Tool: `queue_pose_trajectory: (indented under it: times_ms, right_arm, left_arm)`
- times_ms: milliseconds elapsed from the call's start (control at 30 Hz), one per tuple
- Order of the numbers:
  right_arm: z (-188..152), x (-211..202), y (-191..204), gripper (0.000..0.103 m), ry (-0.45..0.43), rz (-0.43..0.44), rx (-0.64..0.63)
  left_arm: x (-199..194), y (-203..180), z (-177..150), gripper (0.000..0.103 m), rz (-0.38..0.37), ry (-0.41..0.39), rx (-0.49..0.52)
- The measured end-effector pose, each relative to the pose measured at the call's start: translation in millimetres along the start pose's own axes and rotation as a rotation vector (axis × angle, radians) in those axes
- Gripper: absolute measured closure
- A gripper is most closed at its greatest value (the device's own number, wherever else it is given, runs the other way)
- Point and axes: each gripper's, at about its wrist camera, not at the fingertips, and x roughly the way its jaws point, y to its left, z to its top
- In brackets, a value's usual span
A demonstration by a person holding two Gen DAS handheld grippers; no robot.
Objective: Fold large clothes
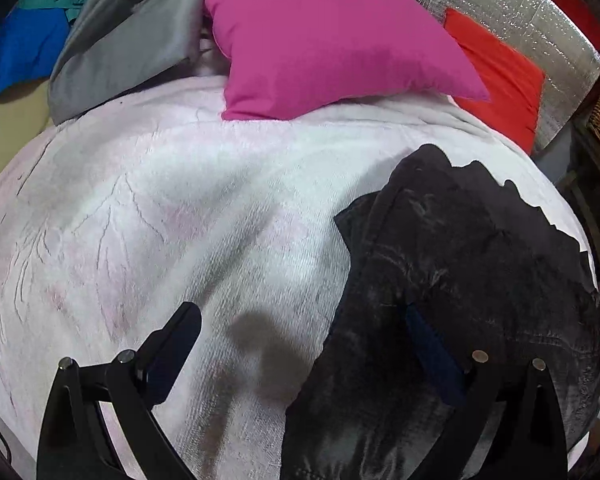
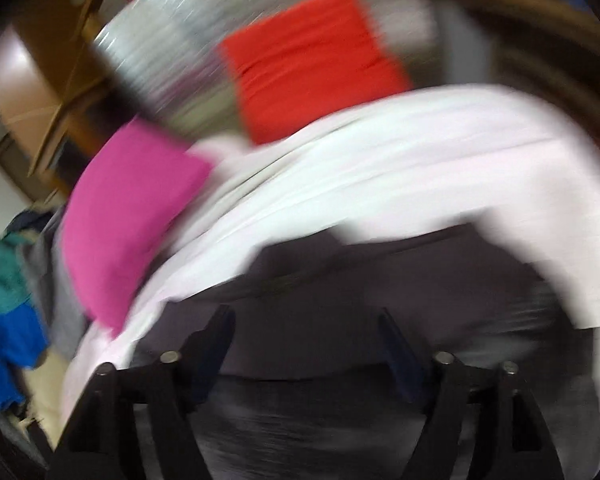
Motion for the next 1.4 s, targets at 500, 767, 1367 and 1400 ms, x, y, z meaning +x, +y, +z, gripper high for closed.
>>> queue_pose_trajectory:
  times_ms: [500,767,1367,1400]
  right_arm:
    - [-51,3,-168,0.029,0.077,-0.121,0.304]
    - [-64,-64,-166,0.031,-0.052,-0.008,0.281]
    - [-96,-16,-228,0.025,0.253,0.357,0.382]
    - [-95,-12,-226,0.023,0.257,0.367,0.368]
  left_arm:
    - [16,-11,-8,0.001,0.047,-0.008,-0.021]
    - [-29,-9,-13,0.002,-0.064,-0.075,0.002]
    - [10,5,1,0.002,-0.511,0.167,-0.045]
    - [14,4,1,0.002,-0.521,0.180,-0.042]
